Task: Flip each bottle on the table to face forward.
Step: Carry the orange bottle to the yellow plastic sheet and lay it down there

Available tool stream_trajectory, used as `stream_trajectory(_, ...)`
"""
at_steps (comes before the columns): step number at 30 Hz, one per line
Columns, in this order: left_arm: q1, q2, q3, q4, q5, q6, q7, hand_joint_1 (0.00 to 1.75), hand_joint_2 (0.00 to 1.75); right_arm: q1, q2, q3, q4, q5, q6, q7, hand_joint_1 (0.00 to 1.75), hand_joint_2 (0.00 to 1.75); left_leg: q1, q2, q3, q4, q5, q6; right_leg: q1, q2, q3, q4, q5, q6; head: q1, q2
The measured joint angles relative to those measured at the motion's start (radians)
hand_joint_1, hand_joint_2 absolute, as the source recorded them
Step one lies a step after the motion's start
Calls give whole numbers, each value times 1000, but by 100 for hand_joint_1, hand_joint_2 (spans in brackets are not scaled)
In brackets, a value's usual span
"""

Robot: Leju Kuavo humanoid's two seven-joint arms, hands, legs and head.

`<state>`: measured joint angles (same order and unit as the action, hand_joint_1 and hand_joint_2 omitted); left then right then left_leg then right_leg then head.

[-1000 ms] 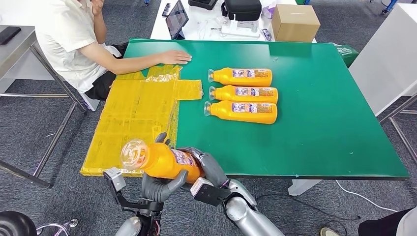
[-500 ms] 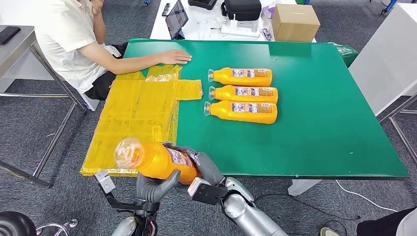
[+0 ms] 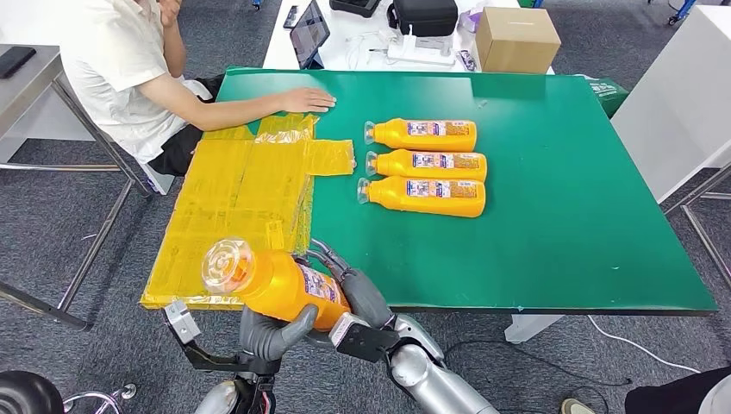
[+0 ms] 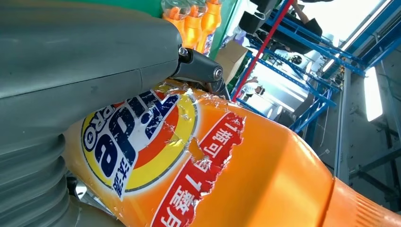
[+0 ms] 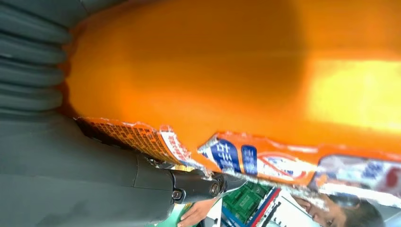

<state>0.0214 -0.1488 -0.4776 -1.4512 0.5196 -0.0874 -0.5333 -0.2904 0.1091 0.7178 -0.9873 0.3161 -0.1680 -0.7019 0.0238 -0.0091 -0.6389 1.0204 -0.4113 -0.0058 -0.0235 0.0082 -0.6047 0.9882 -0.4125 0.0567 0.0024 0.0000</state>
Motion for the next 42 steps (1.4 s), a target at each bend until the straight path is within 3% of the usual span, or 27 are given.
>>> stream_trajectory(5, 1, 0, 1, -4, 0, 1, 0, 168, 175, 4, 0, 4, -4, -1, -26, 0, 0, 0, 0, 0, 0, 0, 0, 0, 0, 0, 0, 0, 0, 0, 0, 0)
stream_trajectory(9, 3, -3, 10, -18, -10, 59, 0, 172, 175, 25, -2, 25, -41, -6, -148, 0, 0, 0, 0, 0, 0, 0, 0, 0, 0, 0, 0, 0, 0, 0, 0, 0)
stream_trajectory(11, 5, -6, 25, -23, -55, 161, -1, 175, 175, 40, -5, 41, -74, -4, -245, 0, 0, 0, 0, 0, 0, 0, 0, 0, 0, 0, 0, 0, 0, 0, 0, 0)
stream_trajectory(15, -6, -8, 84, -17, -231, 470, -39, 175, 175, 76, -17, 72, -165, 43, -477, 0, 0, 0, 0, 0, -1, 0, 0, 0, 0, 0, -1, 0, 0, 0, 0, 0)
stream_trajectory(18, -33, -7, 131, 5, -369, 658, -94, 175, 175, 126, 4, 24, -270, 152, -523, 0, 0, 0, 1, 0, -1, 0, 0, 0, 0, 0, -1, 0, 0, 0, 0, 0)
stream_trajectory(21, -60, -7, 189, 34, -583, 761, -123, 175, 175, 159, 32, -40, -352, 157, -526, 0, 0, 0, 1, 0, -1, 0, 0, 0, 0, 0, -1, 0, 0, 0, 0, 0)
stream_trajectory(24, -102, -21, 274, 95, -926, 782, -97, 175, 175, 171, 45, -74, -393, 110, -532, 2, 0, 0, 0, -1, -1, 0, 0, 0, 0, 0, -1, 0, 0, 0, 1, 0)
stream_trajectory(27, -156, -31, 352, 170, -1153, 785, -51, 175, 175, 173, 54, -79, -409, 87, -533, 3, 0, 0, 0, 1, -1, 0, 1, 0, 0, 0, -2, 0, 1, 0, 0, 0)
stream_trajectory(33, -261, -35, 442, 318, -1333, 786, 36, 175, 175, 172, 64, -81, -416, 56, -533, 3, 0, 0, 1, 1, -1, 0, 1, 0, 0, 0, -2, 0, 1, 0, 0, 0)
stream_trajectory(37, -366, -22, 465, 469, -1446, 782, 143, 175, 175, 168, 73, -82, -419, 40, -533, 3, 0, 0, 1, 0, -2, 0, 1, 0, 1, 0, -2, 1, 1, 0, 0, 0)
stream_trajectory(42, -503, 19, 452, 696, -1571, 695, 280, 175, 175, 167, 83, -82, -436, 17, -533, 3, 0, 0, 1, 0, -2, 0, 1, 0, 0, 0, -2, 1, 1, 0, 0, 0)
